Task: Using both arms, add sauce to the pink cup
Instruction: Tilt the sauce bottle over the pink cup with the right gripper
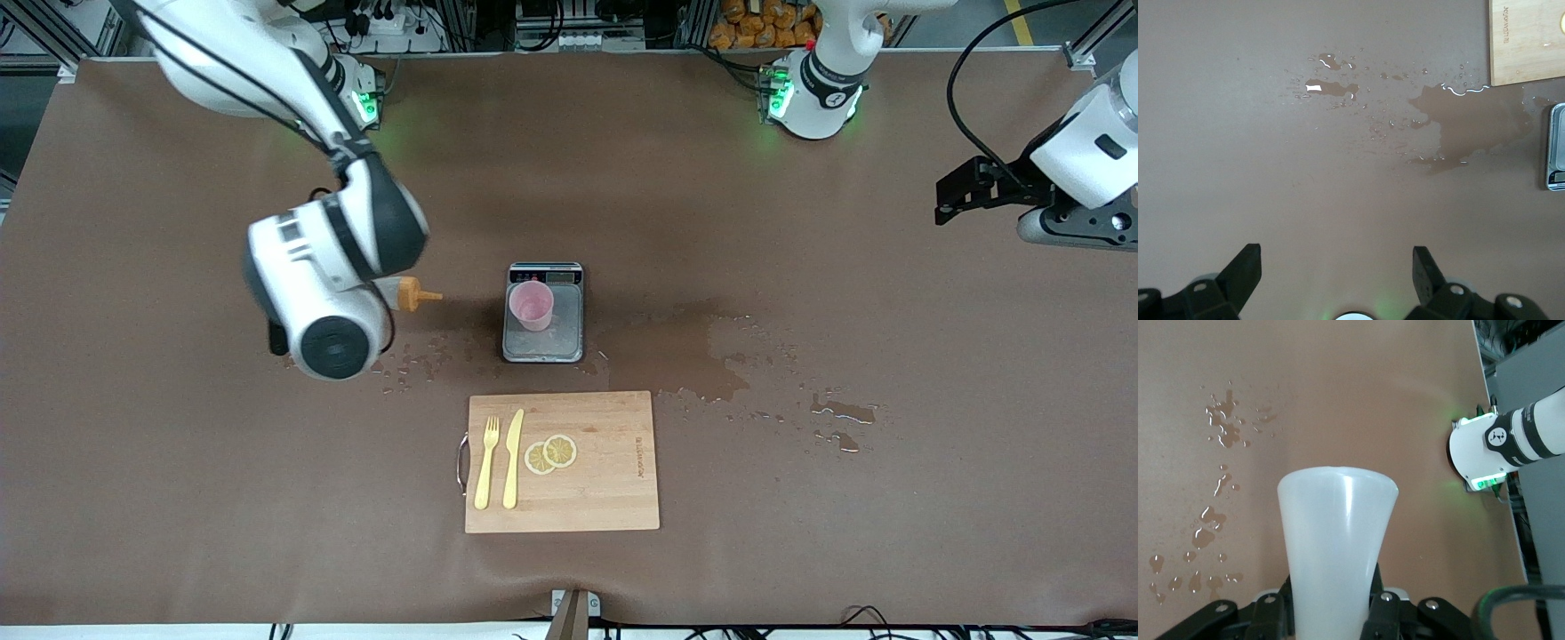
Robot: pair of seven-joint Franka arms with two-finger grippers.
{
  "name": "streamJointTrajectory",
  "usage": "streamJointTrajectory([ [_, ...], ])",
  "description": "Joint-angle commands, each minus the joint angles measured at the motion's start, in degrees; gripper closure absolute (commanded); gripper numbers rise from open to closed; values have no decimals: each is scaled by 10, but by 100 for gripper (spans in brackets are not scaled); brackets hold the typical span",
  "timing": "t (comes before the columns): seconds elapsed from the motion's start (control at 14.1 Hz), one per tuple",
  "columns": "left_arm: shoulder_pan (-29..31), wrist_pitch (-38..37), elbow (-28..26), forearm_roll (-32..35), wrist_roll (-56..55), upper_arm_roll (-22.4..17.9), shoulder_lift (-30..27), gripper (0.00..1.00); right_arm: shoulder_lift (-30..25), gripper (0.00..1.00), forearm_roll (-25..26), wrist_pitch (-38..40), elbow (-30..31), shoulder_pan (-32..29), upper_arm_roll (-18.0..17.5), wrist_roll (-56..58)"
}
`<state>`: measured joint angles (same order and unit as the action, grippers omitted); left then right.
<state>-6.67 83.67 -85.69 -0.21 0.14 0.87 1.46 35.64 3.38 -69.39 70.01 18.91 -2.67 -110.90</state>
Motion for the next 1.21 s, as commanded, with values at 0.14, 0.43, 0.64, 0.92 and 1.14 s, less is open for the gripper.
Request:
streamJointTrajectory([
  [0.14,7,0,0,-8,0,1,-1,0,-17,61,-103,5,3,-68,-11,87],
  [0.43,7,3,0,-8,0,1,-1,0,-16,59,-167,-18,3,-113,-10,142],
  [0.64,8,4,1,-9,0,1,2,0,-13,59,-258,-20,4,-178,-8,228],
  [0.92,8,3,3,-8,7,1,2,0,-8,58,-307,-19,13,-238,-7,320],
  [1.14,7,3,4,-8,8,1,3,0,11,58,-344,-18,26,-287,-7,399],
])
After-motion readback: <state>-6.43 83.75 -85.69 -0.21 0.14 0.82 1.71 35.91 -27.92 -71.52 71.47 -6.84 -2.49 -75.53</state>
